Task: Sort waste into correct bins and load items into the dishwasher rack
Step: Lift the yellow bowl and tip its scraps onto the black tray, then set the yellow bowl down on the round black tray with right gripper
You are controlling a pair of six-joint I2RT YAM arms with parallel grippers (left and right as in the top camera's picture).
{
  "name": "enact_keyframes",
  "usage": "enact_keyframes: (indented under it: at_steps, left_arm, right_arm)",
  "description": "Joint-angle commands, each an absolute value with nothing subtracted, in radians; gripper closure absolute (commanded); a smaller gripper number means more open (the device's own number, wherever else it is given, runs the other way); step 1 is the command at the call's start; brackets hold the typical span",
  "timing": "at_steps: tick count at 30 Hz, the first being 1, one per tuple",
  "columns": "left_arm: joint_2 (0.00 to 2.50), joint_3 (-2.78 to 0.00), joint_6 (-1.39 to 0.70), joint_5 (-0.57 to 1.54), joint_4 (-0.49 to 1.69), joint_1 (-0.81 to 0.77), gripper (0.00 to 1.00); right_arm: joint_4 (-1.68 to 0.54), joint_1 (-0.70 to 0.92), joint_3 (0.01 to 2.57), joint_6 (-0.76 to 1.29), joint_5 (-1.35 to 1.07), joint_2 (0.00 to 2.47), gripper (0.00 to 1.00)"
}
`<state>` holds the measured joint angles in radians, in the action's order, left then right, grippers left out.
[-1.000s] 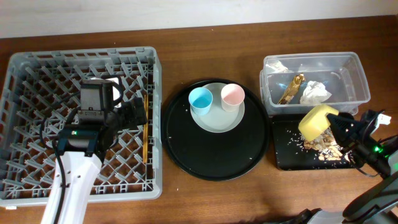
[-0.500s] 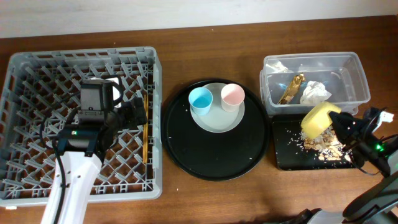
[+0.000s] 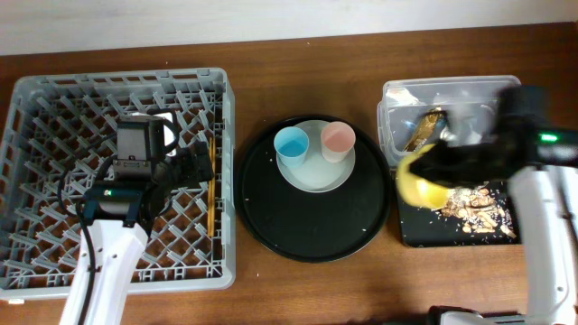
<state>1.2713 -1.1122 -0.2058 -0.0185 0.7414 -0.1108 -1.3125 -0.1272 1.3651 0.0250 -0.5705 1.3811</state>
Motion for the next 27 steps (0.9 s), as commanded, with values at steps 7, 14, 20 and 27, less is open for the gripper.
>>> enact_keyframes:
  at_steps: [7,14,20,27]
  left_arm:
    - [1.260,-1.128,-0.215,-0.026,0.738,-0.109,0.01]
    - [1.260,-1.128,-0.215,-0.026,0.738,-0.109,0.01]
    - [1.260,-1.128,-0.215,-0.026,0.738,-0.109,0.01]
    - [1.260,-1.128,-0.215,-0.026,0.738,-0.109,0.01]
  right_arm:
    - [-1.061,0.568,1.226,0.391,-0.190,1.423,0.96]
    - [-0.821,0.799,1.125,0.428,-0.010,1.516,0.96]
    - [-0.796,0.820,1.123,0.429,-0.014,1.605,0.95]
    - [-0.792,0.818,1.124,0.428,-0.018,1.632,0.79]
